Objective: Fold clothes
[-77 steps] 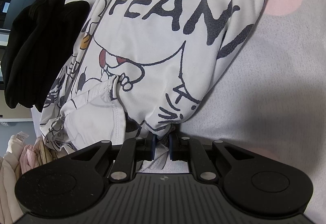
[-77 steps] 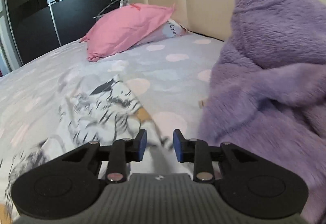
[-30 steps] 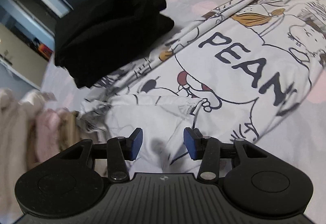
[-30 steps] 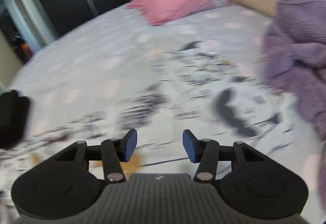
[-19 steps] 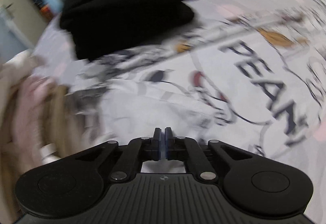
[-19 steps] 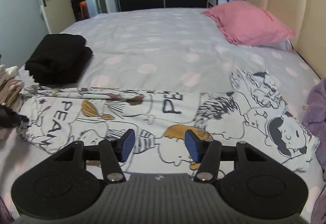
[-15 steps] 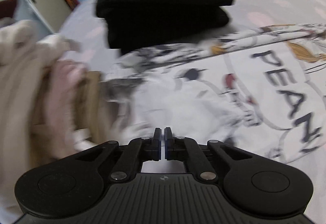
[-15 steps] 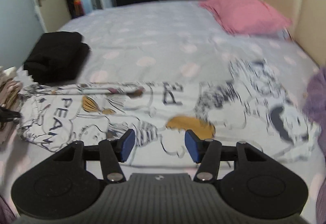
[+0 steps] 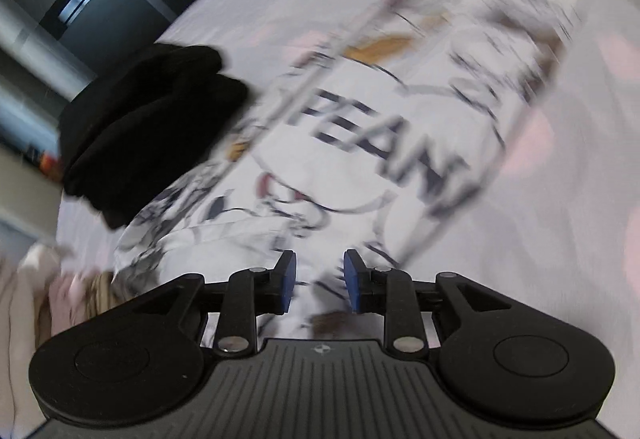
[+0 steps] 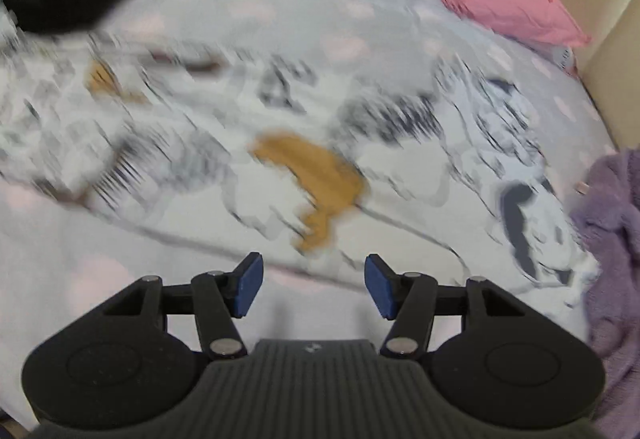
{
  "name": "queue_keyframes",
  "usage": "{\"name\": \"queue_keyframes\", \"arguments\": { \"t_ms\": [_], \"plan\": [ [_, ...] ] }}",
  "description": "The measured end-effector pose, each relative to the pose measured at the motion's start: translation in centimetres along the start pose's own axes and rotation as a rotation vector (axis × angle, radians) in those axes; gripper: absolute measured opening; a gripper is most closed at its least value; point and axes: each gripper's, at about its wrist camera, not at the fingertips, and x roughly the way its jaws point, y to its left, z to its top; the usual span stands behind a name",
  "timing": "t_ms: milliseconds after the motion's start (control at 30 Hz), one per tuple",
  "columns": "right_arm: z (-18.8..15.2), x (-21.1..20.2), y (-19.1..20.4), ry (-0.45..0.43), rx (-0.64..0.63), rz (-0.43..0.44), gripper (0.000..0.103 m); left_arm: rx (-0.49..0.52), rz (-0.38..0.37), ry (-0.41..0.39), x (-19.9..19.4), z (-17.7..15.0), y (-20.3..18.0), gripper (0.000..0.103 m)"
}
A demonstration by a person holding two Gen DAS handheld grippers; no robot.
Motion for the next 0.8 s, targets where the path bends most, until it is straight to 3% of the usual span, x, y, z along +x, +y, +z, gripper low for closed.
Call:
{"name": "queue_keyframes", "arguments": {
  "t_ms": [100,233,333,433,567,800],
  "plan": [
    [-1.6,1.3,-6.0,0.037,0.282,0.018,0.06,0.07,0.012,0.024,0.8,-1.3,-1.8,0.024],
    [-4.6,0.9,-15.4,-0.065,0.726,0.007,0.06,0.126,0.059,0.03,1.6,-2.6,-2.8,0.024],
    [-6.9,1.6,-20.5,-0.112,0.973,-0.002,0.06,0.156,0.107,0.042,2.0,-2.7,-3.2,0.024],
    [-8.2,3.1,-23.1,-0.113,1.098,-0.022,0.06,0.223,0.157,0.062,2.9,-3.0,-3.8,0.024],
    [-8.6,5.6,-24.6,-0.113,1.152,-0.013,0.06,0.289,0.211,0.07,4.0,-3.4,-4.4,0.024],
    [-7.1,8.6,-25.9,-0.176,1.114,-0.06,0.06,0.268,0.265,0.085,5.2,-3.0,-4.0,0.021]
  ]
}}
